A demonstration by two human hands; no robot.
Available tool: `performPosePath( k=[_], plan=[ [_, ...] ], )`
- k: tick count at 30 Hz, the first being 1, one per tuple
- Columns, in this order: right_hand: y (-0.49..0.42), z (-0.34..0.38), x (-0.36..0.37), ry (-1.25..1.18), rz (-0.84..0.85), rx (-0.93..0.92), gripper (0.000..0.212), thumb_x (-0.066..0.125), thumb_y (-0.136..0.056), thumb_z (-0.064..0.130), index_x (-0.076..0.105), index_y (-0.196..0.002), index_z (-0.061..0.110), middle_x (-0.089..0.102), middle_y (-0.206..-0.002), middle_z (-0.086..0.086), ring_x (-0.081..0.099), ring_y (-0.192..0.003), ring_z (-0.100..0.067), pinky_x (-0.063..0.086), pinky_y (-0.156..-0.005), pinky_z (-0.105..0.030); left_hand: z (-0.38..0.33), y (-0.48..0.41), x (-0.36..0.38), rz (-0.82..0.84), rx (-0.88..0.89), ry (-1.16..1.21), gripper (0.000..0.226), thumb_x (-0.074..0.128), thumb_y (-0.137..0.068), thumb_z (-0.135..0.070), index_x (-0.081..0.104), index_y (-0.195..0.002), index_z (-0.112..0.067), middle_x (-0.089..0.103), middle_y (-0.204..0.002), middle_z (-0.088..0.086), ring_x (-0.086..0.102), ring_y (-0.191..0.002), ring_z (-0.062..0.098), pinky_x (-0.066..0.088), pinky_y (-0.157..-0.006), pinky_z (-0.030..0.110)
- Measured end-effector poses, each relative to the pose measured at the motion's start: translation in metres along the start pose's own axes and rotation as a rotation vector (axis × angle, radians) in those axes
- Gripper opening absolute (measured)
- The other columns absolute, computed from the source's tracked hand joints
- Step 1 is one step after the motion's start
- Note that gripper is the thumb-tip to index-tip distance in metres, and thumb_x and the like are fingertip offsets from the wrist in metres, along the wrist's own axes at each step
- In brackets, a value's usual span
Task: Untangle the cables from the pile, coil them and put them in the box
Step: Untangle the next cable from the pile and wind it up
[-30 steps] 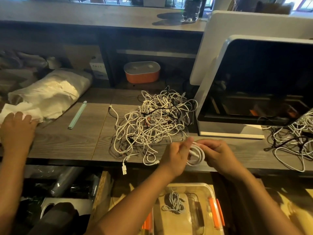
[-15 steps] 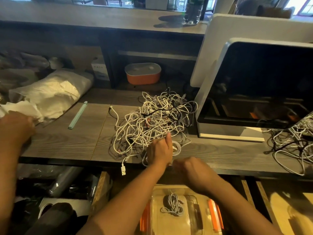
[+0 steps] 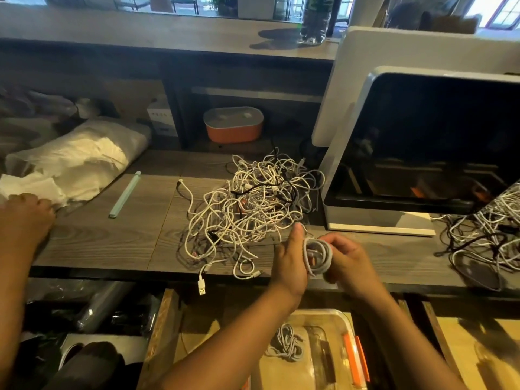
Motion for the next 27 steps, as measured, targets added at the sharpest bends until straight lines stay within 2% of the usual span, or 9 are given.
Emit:
performPosePath(
  k=[3, 5, 9, 12, 14, 18, 20, 24, 27],
  plan=[
    [0.009, -0.022, 0.017, 0.052, -0.088, -0.014, 0.012, 0.052, -0.093, 0.013, 0.062, -0.089, 0.009, 0.060, -0.063, 0.001, 0.051, -0.052, -0.007, 0.041, -0.046, -0.016, 0.002, 0.000, -0.011, -0.235, -0.054, 0.067, 0.048, 0.044, -0.086, -0.060, 0.059, -0.077, -0.016, 0.062, -0.078, 0.005, 0.061, -0.079, 0.022, 0.048, -0.072, 0.032],
    [0.014, -0.033, 0.023, 0.007, -0.143, -0.014, 0.009, 0.051, -0.094, 0.012, 0.060, -0.097, 0.010, 0.065, -0.073, -0.003, 0.056, -0.060, -0.012, 0.046, -0.052, -0.021, 0.001, 0.004, -0.016, -0.331, -0.068, -0.034, 0.046, 0.038, -0.095, -0.051, 0.057, -0.070, -0.017, 0.061, -0.073, 0.002, 0.060, -0.074, 0.021, 0.046, -0.061, 0.026],
    [0.022, -0.043, 0.023, 0.035, -0.193, 0.016, 0.002, 0.049, -0.095, 0.013, 0.047, -0.096, 0.014, 0.065, -0.067, -0.004, 0.057, -0.056, -0.015, 0.044, -0.047, -0.024, 0.001, 0.003, -0.023, -0.373, -0.099, -0.130, 0.051, 0.030, -0.097, -0.053, 0.053, -0.067, -0.018, 0.062, -0.076, 0.007, 0.061, -0.075, 0.027, 0.049, -0.067, 0.037],
    [0.030, -0.041, 0.029, 0.120, -0.126, -0.022, 0.007, 0.049, -0.095, 0.010, 0.054, -0.091, 0.012, 0.065, -0.070, -0.005, 0.056, -0.055, -0.017, 0.045, -0.045, -0.024, 0.008, -0.007, -0.024, -0.339, -0.169, -0.147, 0.050, 0.030, -0.097, -0.054, 0.054, -0.075, -0.016, 0.062, -0.081, 0.008, 0.060, -0.074, 0.023, 0.049, -0.068, 0.035],
    [0.034, -0.034, 0.031, 0.079, -0.086, -0.042, 0.012, 0.052, -0.092, 0.003, 0.062, -0.088, 0.009, 0.067, -0.073, -0.005, 0.060, -0.059, -0.017, 0.049, -0.048, -0.023, 0.012, -0.009, -0.021, -0.293, -0.301, -0.003, 0.054, 0.033, -0.096, -0.054, 0.059, -0.082, -0.009, 0.063, -0.066, 0.007, 0.060, -0.058, 0.020, 0.048, -0.055, 0.027],
    [0.031, -0.013, 0.026, -0.261, -0.030, 0.051, 0.023, 0.052, -0.086, 0.020, 0.069, -0.093, 0.006, 0.073, -0.085, -0.013, 0.069, -0.075, -0.021, 0.055, -0.058, -0.024, 0.011, 0.004, -0.009, -0.049, -0.652, 0.228, 0.062, 0.030, -0.098, -0.047, 0.052, -0.055, -0.010, 0.035, -0.028, -0.004, 0.029, -0.019, 0.008, 0.021, -0.029, 0.007],
    [0.027, -0.002, 0.023, -0.217, -0.016, 0.026, 0.029, 0.057, -0.075, 0.026, 0.068, -0.092, 0.007, 0.073, -0.080, -0.010, 0.069, -0.072, -0.018, 0.054, -0.058, -0.022, 0.009, 0.006, 0.000, 0.021, -0.671, 0.283, 0.068, 0.034, -0.098, -0.043, 0.050, -0.040, -0.011, 0.032, -0.028, -0.004, 0.027, -0.020, 0.007, 0.019, -0.029, 0.007],
    [0.019, 0.007, 0.012, -0.103, -0.156, -0.021, 0.018, 0.055, -0.086, 0.016, 0.061, -0.073, 0.006, 0.052, -0.049, 0.003, 0.049, -0.045, -0.003, 0.040, -0.042, -0.014, 0.006, 0.004, 0.009, 0.026, -0.658, 0.354, 0.044, 0.046, -0.092, -0.041, 0.060, -0.062, -0.012, 0.056, -0.052, 0.004, 0.052, -0.046, 0.015, 0.042, -0.048, 0.021],
    [0.019, 0.008, -0.003, -0.074, -0.219, -0.024, 0.023, 0.054, -0.088, 0.018, 0.055, -0.069, 0.006, 0.046, -0.048, 0.005, 0.039, -0.043, -0.006, 0.032, -0.039, -0.015, -0.004, 0.004, 0.006, 0.107, -0.621, 0.462, 0.047, 0.042, -0.091, -0.034, 0.058, -0.052, -0.014, 0.052, -0.051, -0.003, 0.043, -0.043, 0.009, 0.035, -0.046, 0.019]
  ],
)
Point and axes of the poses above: each hand's wrist, its own y-axis away from the middle knuckle, its own x-axis out of the palm, z = x × y, the point moved 5 cm from there along -y, towards the middle knuckle
